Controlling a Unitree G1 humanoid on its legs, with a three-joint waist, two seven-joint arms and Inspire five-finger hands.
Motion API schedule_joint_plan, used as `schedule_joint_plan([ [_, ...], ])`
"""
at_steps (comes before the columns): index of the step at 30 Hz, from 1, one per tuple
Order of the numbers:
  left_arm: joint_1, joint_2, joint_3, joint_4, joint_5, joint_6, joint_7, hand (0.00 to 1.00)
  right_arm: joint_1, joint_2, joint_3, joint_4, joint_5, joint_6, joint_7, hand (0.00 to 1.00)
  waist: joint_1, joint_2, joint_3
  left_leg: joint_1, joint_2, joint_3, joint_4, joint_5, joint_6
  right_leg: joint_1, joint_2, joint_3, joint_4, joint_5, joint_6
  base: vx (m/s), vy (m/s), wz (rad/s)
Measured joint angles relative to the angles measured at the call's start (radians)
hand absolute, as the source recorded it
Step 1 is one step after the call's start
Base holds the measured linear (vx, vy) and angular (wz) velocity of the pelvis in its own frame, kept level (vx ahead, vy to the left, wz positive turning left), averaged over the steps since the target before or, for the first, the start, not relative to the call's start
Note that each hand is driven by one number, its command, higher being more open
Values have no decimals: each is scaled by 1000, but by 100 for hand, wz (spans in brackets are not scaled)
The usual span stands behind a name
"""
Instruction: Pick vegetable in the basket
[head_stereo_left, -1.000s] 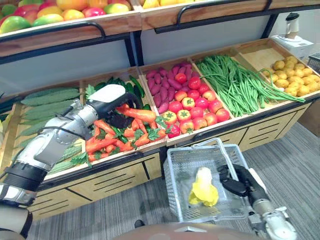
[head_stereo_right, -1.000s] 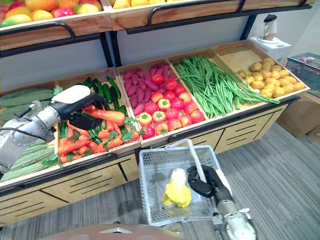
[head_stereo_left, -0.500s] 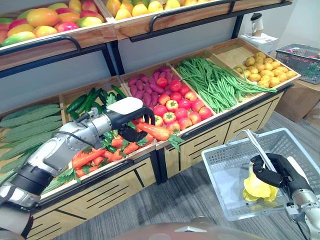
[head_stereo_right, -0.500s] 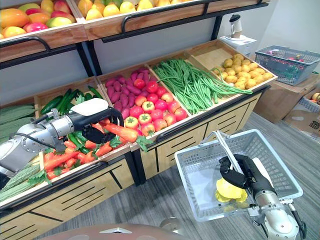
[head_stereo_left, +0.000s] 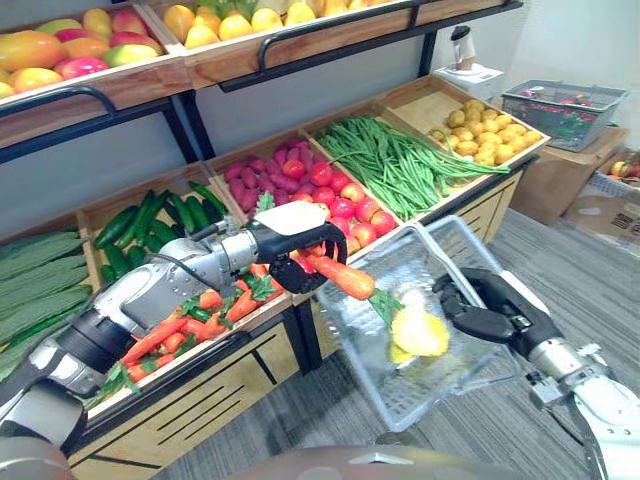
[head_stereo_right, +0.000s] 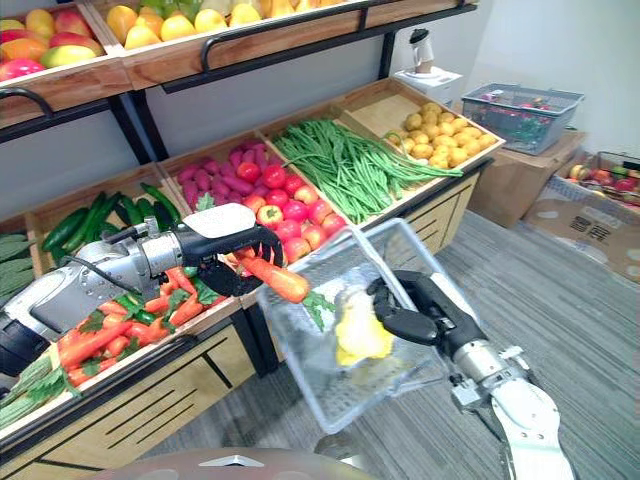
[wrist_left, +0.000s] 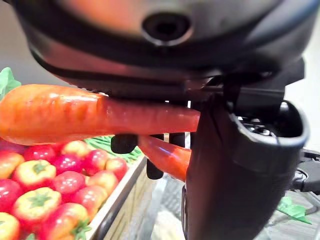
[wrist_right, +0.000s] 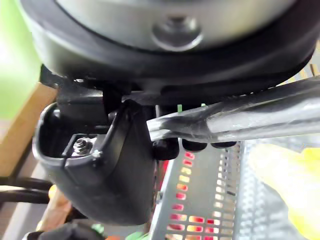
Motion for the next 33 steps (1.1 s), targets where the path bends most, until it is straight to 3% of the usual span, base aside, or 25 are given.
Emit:
schedule_joint_plan([
  [20, -125, -77, -228, 1, -42, -15, -2, 0, -111, -207, 122, -81, 96, 23, 42, 0, -33, -2, -2, 54, 2, 138, 0, -36, -15, -28, 29, 130, 10, 3, 5, 10, -21, -20],
  [33, -150, -69, -322, 0, -41, -18, -31, 0, -189, -382, 201, -92, 94, 85, 84, 0, -35, -8, -18, 121, 33, 275, 6, -71, -58, -41, 98, 246, 28, 7, 0, 32, -13, -30],
])
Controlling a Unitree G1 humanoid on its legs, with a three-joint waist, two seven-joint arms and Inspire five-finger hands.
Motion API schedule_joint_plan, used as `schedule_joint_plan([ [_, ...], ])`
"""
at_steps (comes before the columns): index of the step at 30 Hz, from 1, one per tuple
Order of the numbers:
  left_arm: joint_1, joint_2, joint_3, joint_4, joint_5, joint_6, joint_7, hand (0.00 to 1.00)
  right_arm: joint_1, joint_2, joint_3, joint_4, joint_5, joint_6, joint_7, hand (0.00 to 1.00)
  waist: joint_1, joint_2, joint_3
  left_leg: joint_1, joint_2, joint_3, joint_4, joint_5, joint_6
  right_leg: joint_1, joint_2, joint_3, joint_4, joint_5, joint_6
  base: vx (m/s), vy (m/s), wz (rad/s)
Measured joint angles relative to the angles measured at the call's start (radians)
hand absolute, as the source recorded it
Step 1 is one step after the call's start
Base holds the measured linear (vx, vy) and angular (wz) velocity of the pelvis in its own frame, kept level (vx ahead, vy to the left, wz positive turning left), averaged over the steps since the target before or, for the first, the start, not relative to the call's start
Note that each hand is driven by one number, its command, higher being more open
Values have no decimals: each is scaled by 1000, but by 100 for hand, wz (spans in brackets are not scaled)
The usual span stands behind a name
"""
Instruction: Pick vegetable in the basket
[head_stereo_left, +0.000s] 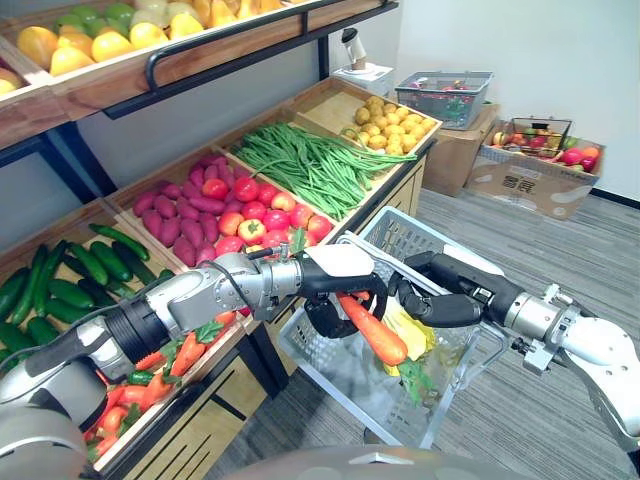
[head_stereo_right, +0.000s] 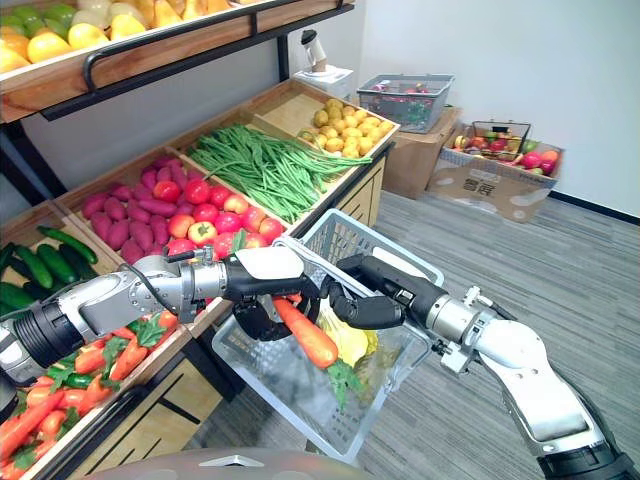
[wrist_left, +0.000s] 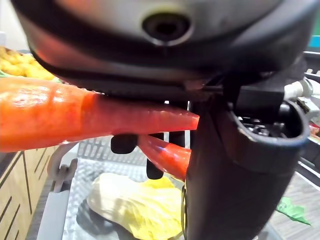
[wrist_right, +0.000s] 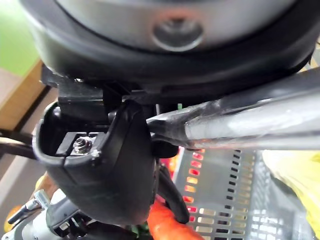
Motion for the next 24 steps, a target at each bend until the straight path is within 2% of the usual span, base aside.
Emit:
schedule_joint_plan([
  [2, 0, 2, -2, 0, 0, 0, -1, 0, -16, -7, 4, -12, -1, 17, 2, 0, 0, -3, 0, 3, 13, 21, 28, -18, -7, 0, 10, 20, 1, 0, 0, 60, -5, -36],
  [5, 0, 2, -5, 0, 0, 0, -9, 0, -60, -43, 25, -18, -2, 21, 5, 0, 0, -3, -1, -6, 57, 55, 131, -80, -20, 1, 22, 54, 5, 0, 0, 88, -11, -41],
  [11, 2, -3, -21, 3, 1, 1, -20, 0, -145, -92, 69, -20, -13, 22, 20, 0, -3, -2, -1, -20, 170, 115, 348, -199, -43, -1, 75, 114, 23, 0, 0, 78, 3, -35],
  [15, 7, -42, -38, 7, -4, 2, -27, 0, -228, -115, 104, -30, -35, 26, 16, 0, -1, 13, 2, -35, 233, 156, 473, -277, -53, -19, 105, 153, 40, -2, 0, 40, 43, -32],
  [22, 9, -79, -40, 35, -34, 2, -9, 0, -309, -195, 144, -30, -38, 42, 16, 0, 2, 38, 17, -48, 292, 193, 603, -356, -54, -42, 133, 187, 78, -18, 11, 10, 62, -17],
  [24, 10, -95, -48, 53, -39, 1, -2, 0, -324, -208, 157, -30, -39, 60, 16, 0, 2, 38, 19, -49, 300, 197, 622, -368, -53, -47, 138, 190, 89, -22, 15, 0, 45, -10],
])
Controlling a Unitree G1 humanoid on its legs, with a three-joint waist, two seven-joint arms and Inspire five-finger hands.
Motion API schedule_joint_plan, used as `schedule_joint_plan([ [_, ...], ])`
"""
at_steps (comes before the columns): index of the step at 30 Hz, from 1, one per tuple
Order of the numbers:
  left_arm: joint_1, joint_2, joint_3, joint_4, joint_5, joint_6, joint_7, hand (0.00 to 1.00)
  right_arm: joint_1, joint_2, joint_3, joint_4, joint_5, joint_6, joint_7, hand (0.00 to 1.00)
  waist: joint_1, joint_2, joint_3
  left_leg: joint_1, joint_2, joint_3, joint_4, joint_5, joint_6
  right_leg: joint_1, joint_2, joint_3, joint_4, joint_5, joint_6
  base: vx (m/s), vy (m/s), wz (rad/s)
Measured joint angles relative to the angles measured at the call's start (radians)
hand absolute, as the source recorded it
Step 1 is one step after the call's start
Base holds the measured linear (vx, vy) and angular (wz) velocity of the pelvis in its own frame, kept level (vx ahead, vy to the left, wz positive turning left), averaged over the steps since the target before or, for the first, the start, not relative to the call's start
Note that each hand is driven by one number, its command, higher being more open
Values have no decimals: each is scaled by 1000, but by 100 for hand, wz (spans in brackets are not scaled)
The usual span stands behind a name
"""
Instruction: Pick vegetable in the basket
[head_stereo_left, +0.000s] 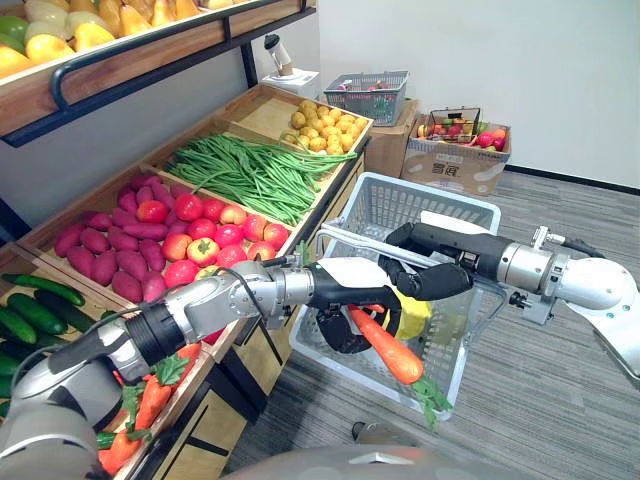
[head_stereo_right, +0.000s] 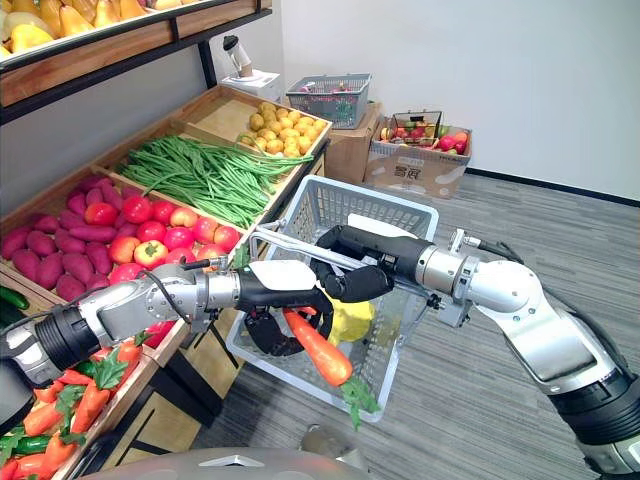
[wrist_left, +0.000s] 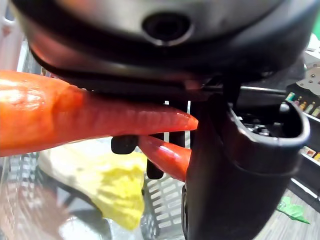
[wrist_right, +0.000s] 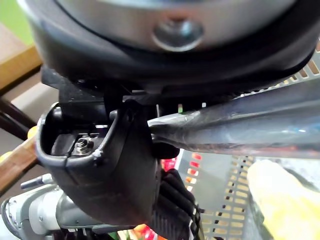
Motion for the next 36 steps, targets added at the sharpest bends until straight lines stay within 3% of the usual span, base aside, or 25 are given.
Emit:
schedule_joint_plan([
  [14, 25, -92, -7, 75, 1, -6, 25, 0, -6, -57, 4, 1, 0, 22, 3, 0, -2, 5, 30, -25, 30, 6, 92, -58, 15, -29, 5, 2, 51, -32, 12, 8, 40, -1],
  [25, 49, -151, -19, 128, 0, -8, 26, 0, -6, -70, 18, 3, -42, 25, 10, 0, -27, 24, 74, -35, 25, 0, 103, -74, 8, -43, 0, -7, 81, -55, 15, 12, 39, 2],
  [36, 66, -179, -40, 153, -33, 1, 26, 0, -6, -70, 34, 13, -64, 25, 22, 0, -37, 28, 76, -71, 13, -52, 99, -72, 12, -44, -22, -43, 83, -61, 16, 8, 26, 11],
])
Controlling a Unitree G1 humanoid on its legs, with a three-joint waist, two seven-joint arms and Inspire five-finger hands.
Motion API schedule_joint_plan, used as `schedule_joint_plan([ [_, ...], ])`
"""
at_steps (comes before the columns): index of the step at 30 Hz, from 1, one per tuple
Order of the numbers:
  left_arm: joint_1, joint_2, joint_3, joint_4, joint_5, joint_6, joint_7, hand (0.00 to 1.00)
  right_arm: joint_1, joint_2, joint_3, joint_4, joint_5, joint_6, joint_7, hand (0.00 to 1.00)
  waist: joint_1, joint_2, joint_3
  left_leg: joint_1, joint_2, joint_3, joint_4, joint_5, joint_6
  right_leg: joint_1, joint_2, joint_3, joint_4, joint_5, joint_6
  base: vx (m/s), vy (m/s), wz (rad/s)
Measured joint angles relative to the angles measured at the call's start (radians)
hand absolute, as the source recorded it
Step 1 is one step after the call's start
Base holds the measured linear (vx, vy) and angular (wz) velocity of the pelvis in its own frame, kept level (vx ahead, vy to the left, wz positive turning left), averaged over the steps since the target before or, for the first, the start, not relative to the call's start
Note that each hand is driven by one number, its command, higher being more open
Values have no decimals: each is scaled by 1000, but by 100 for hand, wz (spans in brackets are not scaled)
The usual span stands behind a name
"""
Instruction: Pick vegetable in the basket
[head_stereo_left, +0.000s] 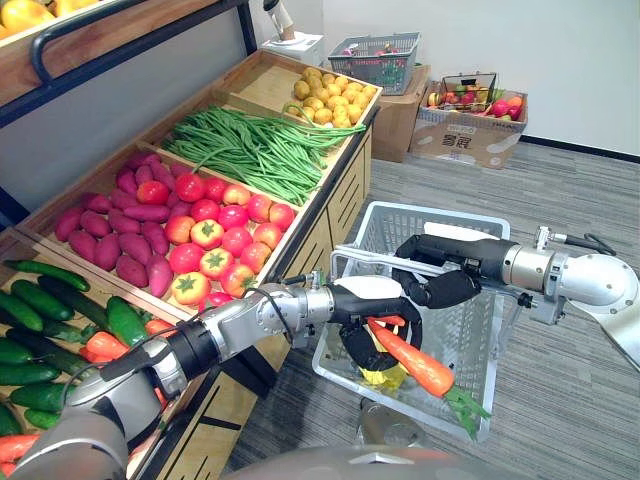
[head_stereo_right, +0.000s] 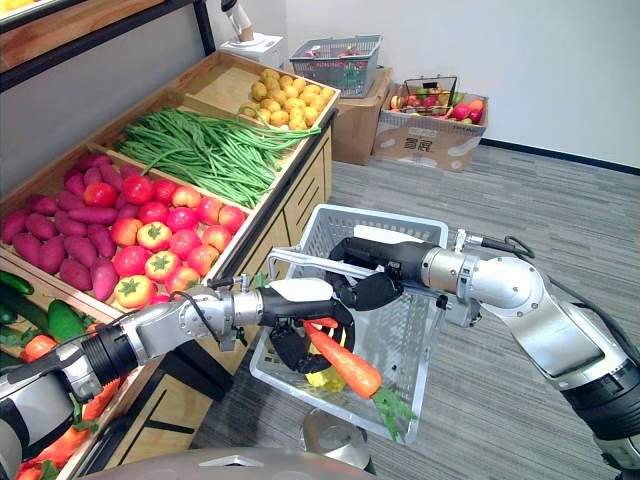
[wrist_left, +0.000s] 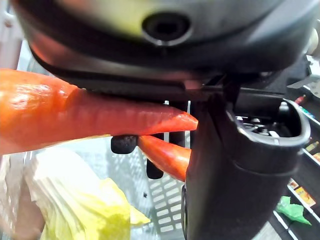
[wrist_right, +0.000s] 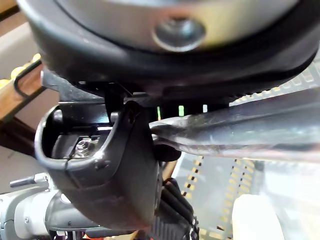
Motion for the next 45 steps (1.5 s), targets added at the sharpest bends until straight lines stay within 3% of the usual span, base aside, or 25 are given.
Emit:
schedule_joint_plan([
  [18, -158, 2, -86, 6, -12, 66, -18, 0, 0, 13, -36, 42, 0, 0, 1, 0, -24, 10, 56, -15, -21, -36, -10, 9, 16, 9, -21, -7, -16, 1, 1, 10, 34, 4],
  [36, -165, 1, -85, 6, 1, 66, -34, 0, 0, 28, -40, 50, 0, 1, 6, 0, -42, -2, 86, 3, -46, -22, -31, 10, 17, 18, -29, 6, -26, 1, 1, 10, 40, -1],
  [37, -165, 1, -85, 5, 2, 66, -34, 100, 0, 29, -40, 50, 0, 1, 6, 0, -42, -3, 86, 3, -46, -22, -31, 10, 17, 18, -29, 7, -26, 1, 1, 18, 44, -1],
  [45, -165, 1, -85, 5, 1, 66, -34, 100, 0, 29, -40, 51, 0, 1, 6, 0, -42, -3, 86, 3, -50, -22, -37, 11, 18, 18, -35, 5, -27, 1, 1, 14, 43, 1],
])
